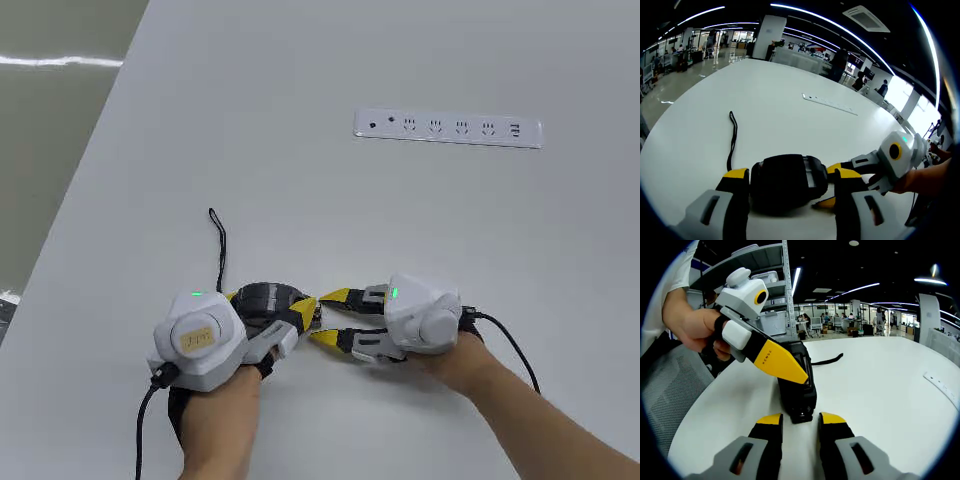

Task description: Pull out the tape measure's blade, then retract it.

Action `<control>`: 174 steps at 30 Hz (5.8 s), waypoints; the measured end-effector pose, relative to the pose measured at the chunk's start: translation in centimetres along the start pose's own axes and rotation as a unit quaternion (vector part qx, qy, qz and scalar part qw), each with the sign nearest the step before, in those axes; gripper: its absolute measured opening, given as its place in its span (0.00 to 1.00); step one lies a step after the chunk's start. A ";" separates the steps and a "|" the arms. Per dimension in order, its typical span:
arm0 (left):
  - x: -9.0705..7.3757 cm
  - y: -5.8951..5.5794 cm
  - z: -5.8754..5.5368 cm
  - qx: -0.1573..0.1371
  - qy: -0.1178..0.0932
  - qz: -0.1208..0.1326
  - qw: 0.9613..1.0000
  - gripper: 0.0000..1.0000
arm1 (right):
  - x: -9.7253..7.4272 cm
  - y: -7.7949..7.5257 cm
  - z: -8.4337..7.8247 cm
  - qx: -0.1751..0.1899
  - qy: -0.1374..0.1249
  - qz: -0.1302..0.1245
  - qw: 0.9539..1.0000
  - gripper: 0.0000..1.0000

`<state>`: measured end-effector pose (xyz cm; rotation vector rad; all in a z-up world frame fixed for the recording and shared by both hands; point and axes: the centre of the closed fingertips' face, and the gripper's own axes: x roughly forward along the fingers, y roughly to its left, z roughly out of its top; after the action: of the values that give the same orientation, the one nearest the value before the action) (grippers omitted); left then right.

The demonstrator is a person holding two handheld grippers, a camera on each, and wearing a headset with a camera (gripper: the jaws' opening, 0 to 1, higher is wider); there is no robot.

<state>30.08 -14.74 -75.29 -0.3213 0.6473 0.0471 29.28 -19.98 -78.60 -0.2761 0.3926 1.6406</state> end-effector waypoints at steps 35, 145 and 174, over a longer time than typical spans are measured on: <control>0.1 -0.1 0.3 0.050 -0.008 0.001 0.999 0.95 | 0.1 -0.1 0.5 0.019 -0.015 -0.017 1.000 0.59; -11.3 5.5 -2.1 0.149 0.013 -0.135 0.979 0.92 | -16.0 5.1 -0.9 0.166 -0.017 -0.215 0.962 0.75; -15.0 6.0 -3.1 0.153 0.024 -0.159 0.975 0.92 | -21.8 7.4 -1.1 0.166 -0.006 -0.260 0.951 0.78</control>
<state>15.46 -9.11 -70.28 -0.1254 0.6346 -0.3662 24.26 -40.77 -70.14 -0.1000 0.5286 1.0371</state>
